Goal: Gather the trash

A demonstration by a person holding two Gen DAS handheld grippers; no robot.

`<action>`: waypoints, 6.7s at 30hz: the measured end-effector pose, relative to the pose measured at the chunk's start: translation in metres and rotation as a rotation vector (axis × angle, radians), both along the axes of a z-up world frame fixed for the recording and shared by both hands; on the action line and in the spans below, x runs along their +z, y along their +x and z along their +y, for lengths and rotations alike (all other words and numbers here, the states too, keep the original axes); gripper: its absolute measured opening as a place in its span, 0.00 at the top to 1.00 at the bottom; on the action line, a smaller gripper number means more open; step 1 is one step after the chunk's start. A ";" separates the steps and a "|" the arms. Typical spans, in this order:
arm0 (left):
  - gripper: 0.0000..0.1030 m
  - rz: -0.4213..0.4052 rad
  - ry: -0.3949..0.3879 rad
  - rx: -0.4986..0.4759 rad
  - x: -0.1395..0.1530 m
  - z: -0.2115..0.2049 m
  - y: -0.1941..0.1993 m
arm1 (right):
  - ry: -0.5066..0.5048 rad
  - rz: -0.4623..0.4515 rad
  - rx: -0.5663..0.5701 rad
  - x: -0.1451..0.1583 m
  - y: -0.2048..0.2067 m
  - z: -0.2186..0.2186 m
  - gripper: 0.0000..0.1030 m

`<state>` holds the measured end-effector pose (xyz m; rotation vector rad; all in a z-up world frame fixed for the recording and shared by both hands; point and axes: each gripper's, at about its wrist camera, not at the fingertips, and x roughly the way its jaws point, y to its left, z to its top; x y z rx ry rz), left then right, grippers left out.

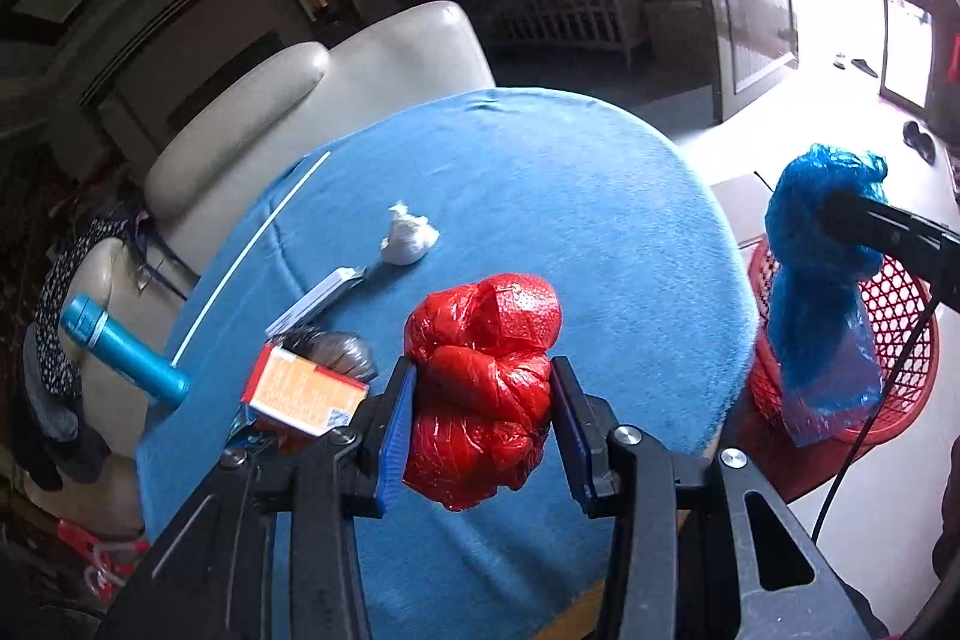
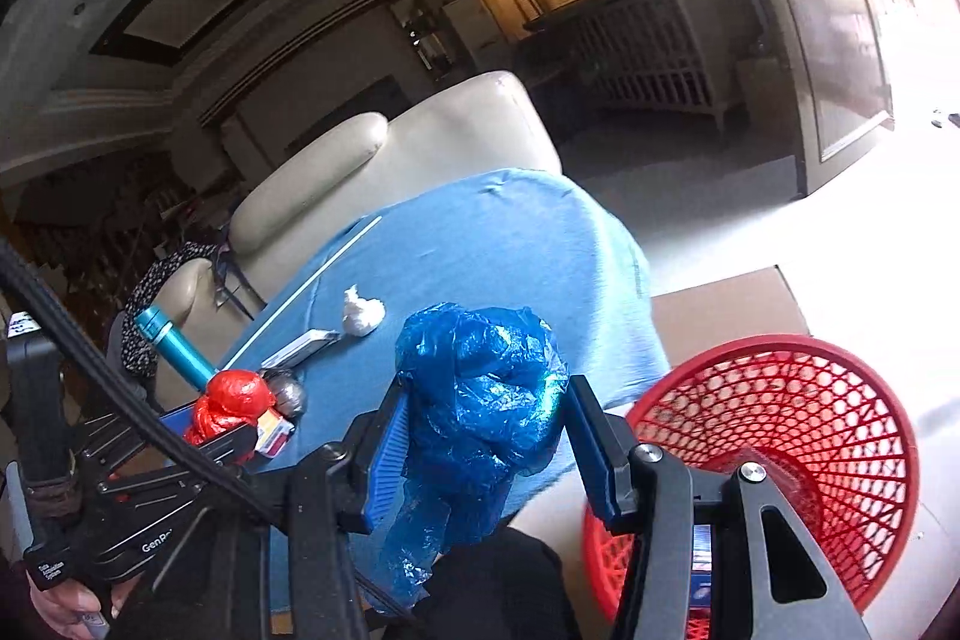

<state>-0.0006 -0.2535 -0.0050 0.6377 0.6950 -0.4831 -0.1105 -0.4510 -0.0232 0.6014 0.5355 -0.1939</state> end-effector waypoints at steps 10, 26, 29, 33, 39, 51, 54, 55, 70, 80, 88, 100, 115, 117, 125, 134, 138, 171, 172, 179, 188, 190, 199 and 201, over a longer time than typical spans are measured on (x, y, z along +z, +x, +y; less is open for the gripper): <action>0.56 0.093 -0.011 -0.142 -0.010 -0.043 -0.015 | -0.020 0.032 -0.131 -0.007 -0.038 -0.042 0.49; 0.36 0.374 -0.128 -0.451 -0.017 -0.123 -0.049 | 0.004 0.146 -0.311 -0.025 -0.098 -0.098 0.43; 0.32 0.373 -0.151 -0.466 -0.013 -0.124 -0.050 | 0.046 0.146 -0.335 -0.027 -0.107 -0.106 0.37; 0.31 0.362 -0.162 -0.438 -0.011 -0.115 -0.042 | 0.044 0.131 -0.352 -0.023 -0.111 -0.111 0.35; 0.31 0.350 -0.178 -0.322 -0.011 -0.069 -0.013 | 0.023 0.115 -0.332 -0.016 -0.097 -0.098 0.35; 0.31 0.245 -0.241 0.002 -0.008 0.079 0.031 | -0.027 0.117 -0.106 -0.005 -0.014 -0.027 0.35; 0.31 0.227 -0.259 0.105 -0.007 0.121 0.047 | -0.037 0.119 -0.035 -0.002 0.009 -0.004 0.35; 0.31 0.226 -0.267 0.140 -0.008 0.136 0.052 | -0.038 0.120 0.001 -0.001 0.019 0.007 0.35; 0.31 0.192 -0.356 0.462 -0.020 0.270 0.097 | -0.073 0.112 0.492 0.009 0.155 0.151 0.35; 0.31 0.221 -0.381 0.510 -0.031 0.311 0.102 | -0.177 0.130 0.743 -0.009 0.235 0.224 0.34; 0.31 0.241 -0.399 0.537 -0.033 0.329 0.113 | -0.254 0.214 0.758 -0.038 0.269 0.255 0.44; 0.26 0.354 -0.428 0.357 -0.046 0.291 0.201 | -0.030 0.228 0.667 -0.027 0.215 0.196 0.48; 0.46 0.575 -0.451 0.266 -0.091 0.243 0.277 | 0.062 0.229 0.553 -0.022 0.180 0.157 0.48; 0.48 0.553 -0.444 0.260 -0.092 0.239 0.271 | 0.065 0.224 0.560 -0.023 0.180 0.161 0.48; 0.52 0.509 -0.473 0.296 -0.089 0.246 0.237 | 0.070 0.213 0.568 -0.024 0.174 0.168 0.48; 0.52 0.322 -0.508 0.358 -0.042 0.271 0.172 | 0.067 0.184 0.586 -0.021 0.162 0.175 0.48; 0.52 0.260 -0.493 0.381 -0.024 0.274 0.151 | 0.068 0.167 0.592 -0.018 0.156 0.178 0.48; 0.52 0.020 -0.257 0.333 0.015 0.187 0.052 | 0.045 0.028 0.518 0.016 0.095 0.148 0.48; 0.52 0.017 -0.252 0.330 0.015 0.185 0.052 | 0.046 0.028 0.516 0.015 0.094 0.146 0.48; 0.52 0.009 -0.226 0.310 0.013 0.171 0.046 | 0.062 0.026 0.498 0.012 0.088 0.136 0.48; 0.51 -0.002 -0.198 0.289 0.013 0.156 0.041 | 0.074 0.019 0.488 0.011 0.084 0.129 0.48; 0.51 -0.005 -0.193 0.286 0.013 0.154 0.041 | 0.078 0.016 0.486 0.011 0.083 0.127 0.48; 0.51 -0.005 -0.179 0.271 0.013 0.145 0.036 | 0.086 0.006 0.469 0.011 0.074 0.119 0.48; 0.51 -0.007 -0.176 0.267 0.014 0.142 0.035 | 0.088 0.004 0.464 0.011 0.072 0.116 0.48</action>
